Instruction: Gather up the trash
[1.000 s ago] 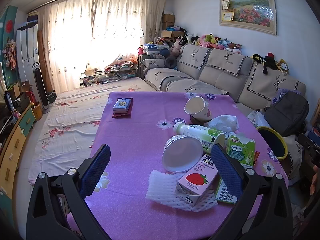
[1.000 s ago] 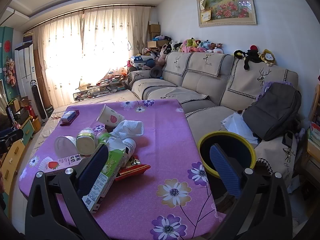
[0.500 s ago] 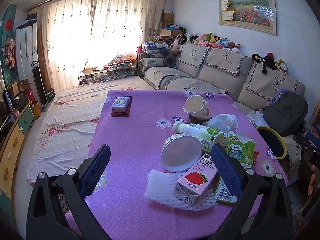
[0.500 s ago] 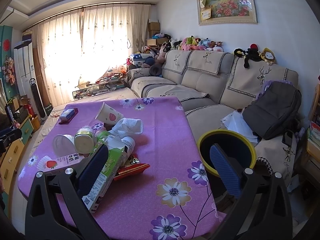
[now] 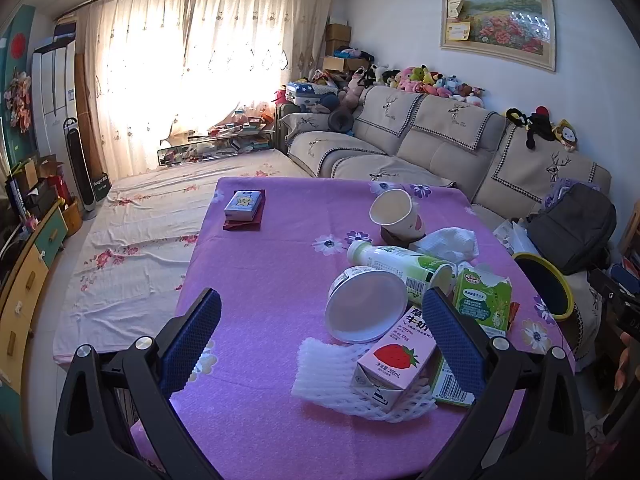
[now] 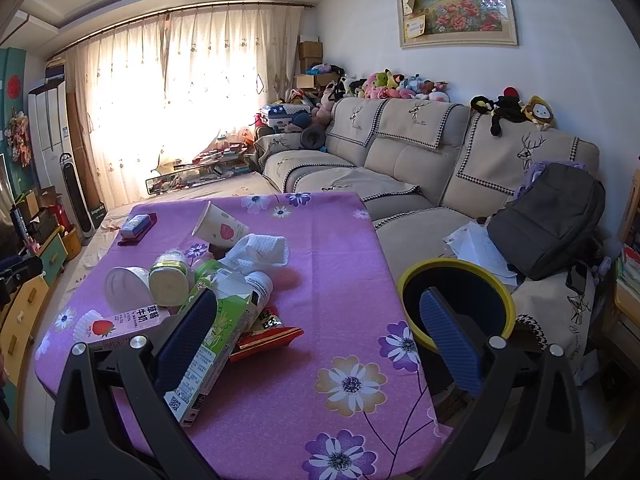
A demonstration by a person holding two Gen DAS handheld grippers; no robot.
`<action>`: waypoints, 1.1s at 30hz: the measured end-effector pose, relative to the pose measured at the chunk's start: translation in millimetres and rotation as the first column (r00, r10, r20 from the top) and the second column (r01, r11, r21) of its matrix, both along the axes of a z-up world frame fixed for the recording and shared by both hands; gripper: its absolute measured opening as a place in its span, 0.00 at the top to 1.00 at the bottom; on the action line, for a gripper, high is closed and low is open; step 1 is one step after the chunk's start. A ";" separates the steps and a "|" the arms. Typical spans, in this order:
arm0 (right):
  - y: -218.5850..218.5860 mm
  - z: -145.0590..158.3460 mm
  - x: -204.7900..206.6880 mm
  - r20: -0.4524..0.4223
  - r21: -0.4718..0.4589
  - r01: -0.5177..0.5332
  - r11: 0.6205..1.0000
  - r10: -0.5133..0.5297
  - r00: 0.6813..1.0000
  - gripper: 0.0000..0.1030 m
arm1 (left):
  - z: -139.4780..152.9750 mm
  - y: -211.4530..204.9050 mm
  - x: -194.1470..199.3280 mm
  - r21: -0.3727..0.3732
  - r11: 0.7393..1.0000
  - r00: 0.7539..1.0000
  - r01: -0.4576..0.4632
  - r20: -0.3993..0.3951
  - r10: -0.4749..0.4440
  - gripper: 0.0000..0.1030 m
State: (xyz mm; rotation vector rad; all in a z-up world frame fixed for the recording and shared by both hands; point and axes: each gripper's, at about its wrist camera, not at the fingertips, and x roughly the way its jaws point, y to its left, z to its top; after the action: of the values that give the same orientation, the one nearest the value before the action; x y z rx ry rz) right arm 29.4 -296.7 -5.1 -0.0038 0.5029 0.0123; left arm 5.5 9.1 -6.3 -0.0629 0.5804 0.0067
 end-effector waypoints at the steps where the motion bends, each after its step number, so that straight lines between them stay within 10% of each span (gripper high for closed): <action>1: 0.0 0.1 0.1 0.000 0.001 0.001 1.000 -0.001 1.000 0.06 | -0.2 -0.3 -0.1 0.000 1.000 1.000 0.000 -0.001 0.000 0.03; 33: -3.2 -4.0 2.1 -0.015 0.004 0.005 1.000 -0.005 1.000 0.06 | -2.9 -1.9 4.3 0.001 1.000 1.000 0.007 -0.018 -0.007 0.03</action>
State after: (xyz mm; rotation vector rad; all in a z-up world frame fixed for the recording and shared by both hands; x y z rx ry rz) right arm 31.5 -299.9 -9.1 0.0014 0.5184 0.0088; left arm 9.8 7.1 -9.2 -0.0602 0.5985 0.0008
